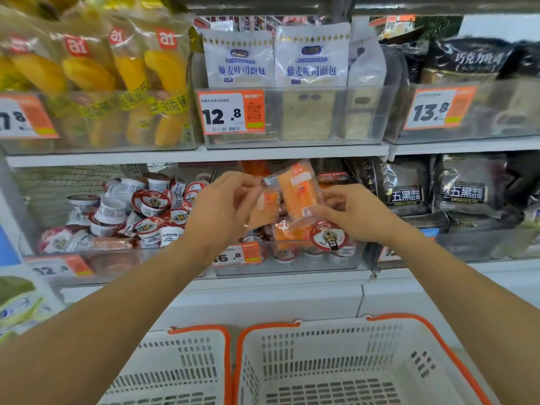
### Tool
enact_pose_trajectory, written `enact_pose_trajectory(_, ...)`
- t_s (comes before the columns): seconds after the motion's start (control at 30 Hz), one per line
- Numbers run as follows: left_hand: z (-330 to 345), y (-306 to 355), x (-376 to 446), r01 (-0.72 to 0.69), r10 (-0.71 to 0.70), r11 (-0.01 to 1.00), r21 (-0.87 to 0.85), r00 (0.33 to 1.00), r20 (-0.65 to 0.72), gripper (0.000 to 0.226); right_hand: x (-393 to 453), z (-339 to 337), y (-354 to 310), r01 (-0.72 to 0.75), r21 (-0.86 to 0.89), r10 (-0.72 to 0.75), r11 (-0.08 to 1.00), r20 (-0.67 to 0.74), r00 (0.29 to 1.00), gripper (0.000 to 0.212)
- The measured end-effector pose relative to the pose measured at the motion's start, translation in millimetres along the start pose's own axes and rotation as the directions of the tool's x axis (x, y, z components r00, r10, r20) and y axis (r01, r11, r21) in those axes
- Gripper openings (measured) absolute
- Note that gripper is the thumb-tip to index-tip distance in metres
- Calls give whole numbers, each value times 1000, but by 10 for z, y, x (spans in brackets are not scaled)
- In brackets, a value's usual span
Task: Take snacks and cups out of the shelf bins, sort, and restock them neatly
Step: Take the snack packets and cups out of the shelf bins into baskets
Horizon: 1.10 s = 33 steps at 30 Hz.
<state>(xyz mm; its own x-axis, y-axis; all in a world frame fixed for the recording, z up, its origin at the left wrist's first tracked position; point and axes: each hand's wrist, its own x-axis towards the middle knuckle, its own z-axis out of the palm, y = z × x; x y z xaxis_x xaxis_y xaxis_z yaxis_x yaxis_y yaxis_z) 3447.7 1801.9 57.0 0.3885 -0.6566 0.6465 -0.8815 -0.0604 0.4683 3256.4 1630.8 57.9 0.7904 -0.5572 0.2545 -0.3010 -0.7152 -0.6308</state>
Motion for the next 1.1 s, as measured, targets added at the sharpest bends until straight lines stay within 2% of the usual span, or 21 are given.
enact_pose_trajectory(0.13,-84,166,-260,78,-77,993,-85,997,17,12,-280,-119,-89,-28,-89,34,996,71,997,34)
enact_pose_trajectory(0.3,115,276,-912,261,-209,933,-246,953,219,13,-728,-111,42,-152,-137,178,979,206,962,37)
enact_pose_trajectory(0.4,592,145,-1507,403,-288,900,-166,835,469,20,-1050,261,269,-242,-160,286,957,383,878,29)
enact_pose_trajectory(0.47,949,33,-1977,481,-352,873,-84,740,573,25,-1293,662,477,-287,-243,370,927,461,807,33)
enact_pose_trajectory(0.53,1261,-84,-2441,589,-464,808,-7,644,608,25,-1583,1119,729,-344,-337,477,876,507,718,44)
enact_pose_trajectory(0.6,1476,-150,-2895,679,-572,728,91,529,627,20,-1883,1557,1068,-328,-460,557,825,566,607,54)
enact_pose_trajectory(0.67,1626,-186,-3270,733,-608,665,144,419,674,19,-2158,1863,1285,-332,-548,634,768,574,519,36)
enact_pose_trajectory(0.7,1669,-182,-3397,763,-614,630,144,376,694,19,-2267,1950,1329,-341,-561,650,754,565,508,31)
enact_pose_trajectory(0.77,1733,-197,-3526,783,-644,595,180,331,690,21,-2386,2046,1358,-345,-570,660,746,564,496,31)
enact_pose_trajectory(0.83,1771,-237,-3538,777,-657,590,222,301,691,29,-2464,2103,1391,-366,-576,681,731,585,441,33)
enact_pose_trajectory(0.9,1777,-298,-3490,724,-623,633,273,267,736,37,-2440,2088,1418,-281,-573,638,770,666,387,35)
enact_pose_trajectory(0.93,1768,-334,-3441,682,-595,675,280,280,753,42,-2372,2031,1385,-239,-568,615,788,704,355,35)
enact_pose_trajectory(0.97,1744,-350,-3362,640,-565,721,264,323,759,46,-2263,1952,1340,-202,-555,589,807,735,335,36)
enact_pose_trajectory(1.0,1711,-345,-3255,605,-534,764,226,394,748,45,-2125,1843,1278,-167,-543,565,823,747,351,36)
enact_pose_trajectory(1.03,1666,-309,-3117,582,-501,796,165,481,720,41,-1955,1718,1222,-129,-523,526,842,744,412,37)
enact_pose_trajectory(1.1,1554,-190,-2763,530,-435,847,36,654,619,30,-1574,1408,1073,-110,-457,427,882,679,597,34)
